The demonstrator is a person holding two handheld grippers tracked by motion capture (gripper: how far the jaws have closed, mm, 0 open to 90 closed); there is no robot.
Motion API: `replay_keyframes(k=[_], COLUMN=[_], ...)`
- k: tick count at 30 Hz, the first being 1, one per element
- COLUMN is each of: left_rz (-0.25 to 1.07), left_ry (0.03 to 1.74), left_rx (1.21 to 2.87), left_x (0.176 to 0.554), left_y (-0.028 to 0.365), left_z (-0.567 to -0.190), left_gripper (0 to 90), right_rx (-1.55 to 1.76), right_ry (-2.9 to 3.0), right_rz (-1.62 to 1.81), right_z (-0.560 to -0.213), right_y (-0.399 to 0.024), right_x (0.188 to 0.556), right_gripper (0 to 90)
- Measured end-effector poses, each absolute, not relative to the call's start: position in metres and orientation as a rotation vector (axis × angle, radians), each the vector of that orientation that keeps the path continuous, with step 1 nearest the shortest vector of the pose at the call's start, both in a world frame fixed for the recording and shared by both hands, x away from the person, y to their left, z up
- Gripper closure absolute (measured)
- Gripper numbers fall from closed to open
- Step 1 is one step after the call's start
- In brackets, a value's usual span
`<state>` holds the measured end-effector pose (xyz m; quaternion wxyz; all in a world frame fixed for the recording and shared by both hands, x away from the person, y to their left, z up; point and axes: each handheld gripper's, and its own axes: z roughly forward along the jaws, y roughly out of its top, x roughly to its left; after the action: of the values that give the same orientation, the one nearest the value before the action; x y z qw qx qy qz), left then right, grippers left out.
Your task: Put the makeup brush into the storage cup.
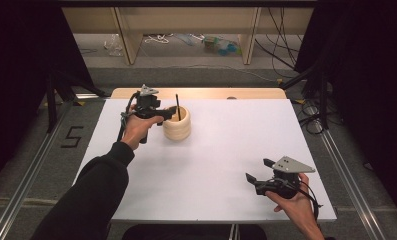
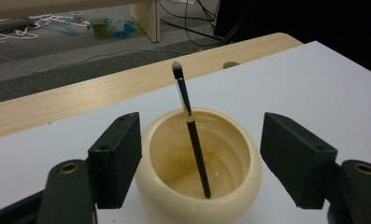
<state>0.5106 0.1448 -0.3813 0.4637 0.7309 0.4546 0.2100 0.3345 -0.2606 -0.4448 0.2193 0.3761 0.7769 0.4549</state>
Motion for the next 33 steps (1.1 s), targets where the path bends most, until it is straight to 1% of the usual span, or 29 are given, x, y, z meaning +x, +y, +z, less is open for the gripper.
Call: replay_keyframes(k=[2,6,12,15,21,29,33], left_rz=[0.495,0.545,0.545,0.527,0.539,0.514,0.508], left_ry=[1.116,1.072,0.993,0.944,0.95,0.955,0.928], left_rx=[1.761,1.758,1.729,1.729,1.731,1.763,1.777], left_x=[0.505,0.486,0.459,0.452,0.442,0.43,0.422], left_y=[0.145,0.145,0.152,0.155,0.161,0.164,0.167], left_z=[-0.381,-0.377,-0.375,-0.379,-0.383,-0.395,-0.401], left_gripper=[28.7,26.4,24.1,23.2,22.2,21.8,21.9], right_rx=[1.042,1.041,1.045,1.051,1.055,1.032,1.032], right_ry=[2.149,2.148,2.144,2.156,2.161,2.147,2.15], right_rz=[1.261,1.261,1.262,1.247,1.249,1.268,1.256], right_z=[-0.445,-0.445,-0.445,-0.444,-0.444,-0.444,-0.443], right_y=[-0.261,-0.261,-0.26,-0.26,-0.26,-0.259,-0.259], right_x=[0.335,0.335,0.334,0.334,0.334,0.334,0.333], right_gripper=[19.0,19.0,19.0,19.0,19.0,19.0,19.0])
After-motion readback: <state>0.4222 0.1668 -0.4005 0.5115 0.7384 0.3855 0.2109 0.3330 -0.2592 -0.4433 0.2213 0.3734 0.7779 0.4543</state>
